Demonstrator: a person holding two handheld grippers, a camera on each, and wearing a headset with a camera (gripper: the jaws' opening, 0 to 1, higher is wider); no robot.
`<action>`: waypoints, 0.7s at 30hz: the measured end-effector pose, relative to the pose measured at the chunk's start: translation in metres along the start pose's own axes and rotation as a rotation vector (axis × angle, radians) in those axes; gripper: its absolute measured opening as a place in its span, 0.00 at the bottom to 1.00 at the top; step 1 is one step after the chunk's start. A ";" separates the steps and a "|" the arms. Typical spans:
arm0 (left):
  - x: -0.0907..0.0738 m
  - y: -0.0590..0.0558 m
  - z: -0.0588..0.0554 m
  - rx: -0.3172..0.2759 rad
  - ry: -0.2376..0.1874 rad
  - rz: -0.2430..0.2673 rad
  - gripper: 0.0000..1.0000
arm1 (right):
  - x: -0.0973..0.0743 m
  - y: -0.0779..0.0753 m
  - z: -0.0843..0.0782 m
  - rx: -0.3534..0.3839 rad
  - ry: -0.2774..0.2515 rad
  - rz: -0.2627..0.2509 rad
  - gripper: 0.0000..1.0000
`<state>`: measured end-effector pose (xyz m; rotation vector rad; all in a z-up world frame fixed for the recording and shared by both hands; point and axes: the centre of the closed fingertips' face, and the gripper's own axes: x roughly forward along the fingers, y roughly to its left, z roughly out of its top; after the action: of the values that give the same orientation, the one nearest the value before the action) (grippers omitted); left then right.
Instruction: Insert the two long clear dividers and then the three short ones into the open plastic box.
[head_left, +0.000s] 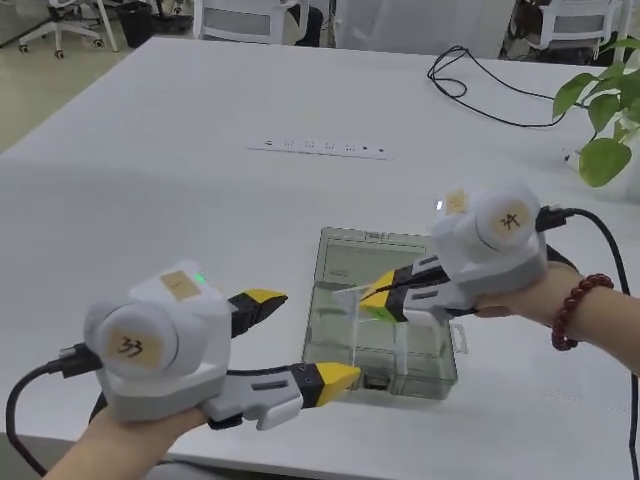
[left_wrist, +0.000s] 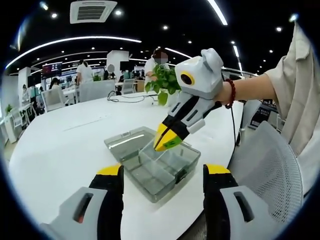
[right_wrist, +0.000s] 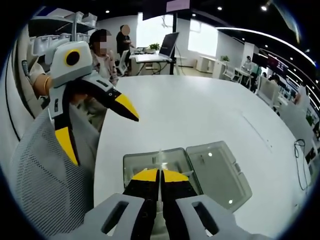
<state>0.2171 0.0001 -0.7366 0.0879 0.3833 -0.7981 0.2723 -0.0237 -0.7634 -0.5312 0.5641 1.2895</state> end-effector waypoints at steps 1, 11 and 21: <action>0.000 -0.001 0.001 0.000 -0.003 -0.002 0.64 | 0.000 0.000 0.000 0.008 0.014 0.002 0.02; -0.002 -0.001 0.003 0.008 -0.010 0.004 0.65 | 0.007 0.002 0.003 -0.028 0.152 0.010 0.02; -0.003 0.003 0.002 0.026 -0.008 0.030 0.63 | 0.026 0.006 0.006 -0.082 0.226 0.043 0.02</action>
<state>0.2174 0.0038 -0.7336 0.1145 0.3636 -0.7739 0.2718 0.0009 -0.7760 -0.7425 0.7146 1.3057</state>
